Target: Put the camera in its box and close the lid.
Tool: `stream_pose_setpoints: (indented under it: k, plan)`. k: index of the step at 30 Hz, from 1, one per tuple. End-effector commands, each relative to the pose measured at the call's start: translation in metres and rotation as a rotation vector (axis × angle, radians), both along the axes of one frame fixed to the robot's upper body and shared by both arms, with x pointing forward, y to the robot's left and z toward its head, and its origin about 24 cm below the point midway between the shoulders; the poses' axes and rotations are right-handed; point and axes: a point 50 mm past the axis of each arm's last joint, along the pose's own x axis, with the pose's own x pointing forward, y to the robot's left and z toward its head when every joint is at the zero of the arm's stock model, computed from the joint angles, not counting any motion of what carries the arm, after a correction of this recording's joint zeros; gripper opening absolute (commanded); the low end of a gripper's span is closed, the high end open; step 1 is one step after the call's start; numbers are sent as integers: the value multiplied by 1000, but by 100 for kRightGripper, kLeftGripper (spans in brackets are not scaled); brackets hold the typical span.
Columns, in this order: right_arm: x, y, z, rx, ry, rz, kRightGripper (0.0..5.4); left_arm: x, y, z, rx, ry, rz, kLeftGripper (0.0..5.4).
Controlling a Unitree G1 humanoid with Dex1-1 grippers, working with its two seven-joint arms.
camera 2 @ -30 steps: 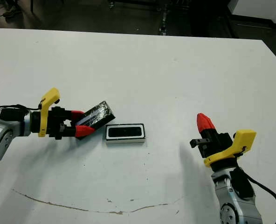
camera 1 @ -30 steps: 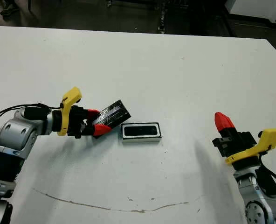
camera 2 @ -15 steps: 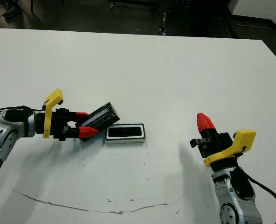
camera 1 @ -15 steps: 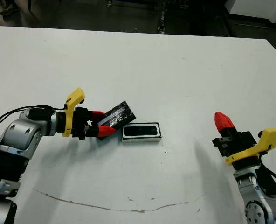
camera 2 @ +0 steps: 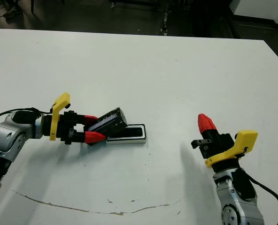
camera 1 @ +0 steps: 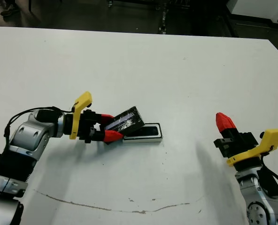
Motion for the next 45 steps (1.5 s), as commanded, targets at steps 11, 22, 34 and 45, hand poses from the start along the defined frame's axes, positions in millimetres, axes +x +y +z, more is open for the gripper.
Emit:
stream_pose_setpoints:
  k: [11,22,34,45]
  plan:
    - [-1,-4,-1,-21,13,-8,0,-4,-6,-15,-21,68,-89,317]
    - [-1,-4,-1,-20,12,-6,0,-5,-13,-24,-24,46,-104,317]
    - [-1,-4,-1,-18,12,-7,0,-2,-33,-29,45,-24,-114,317]
    - [-1,-4,-2,-8,18,-5,0,-1,-39,-29,72,-54,-124,315]
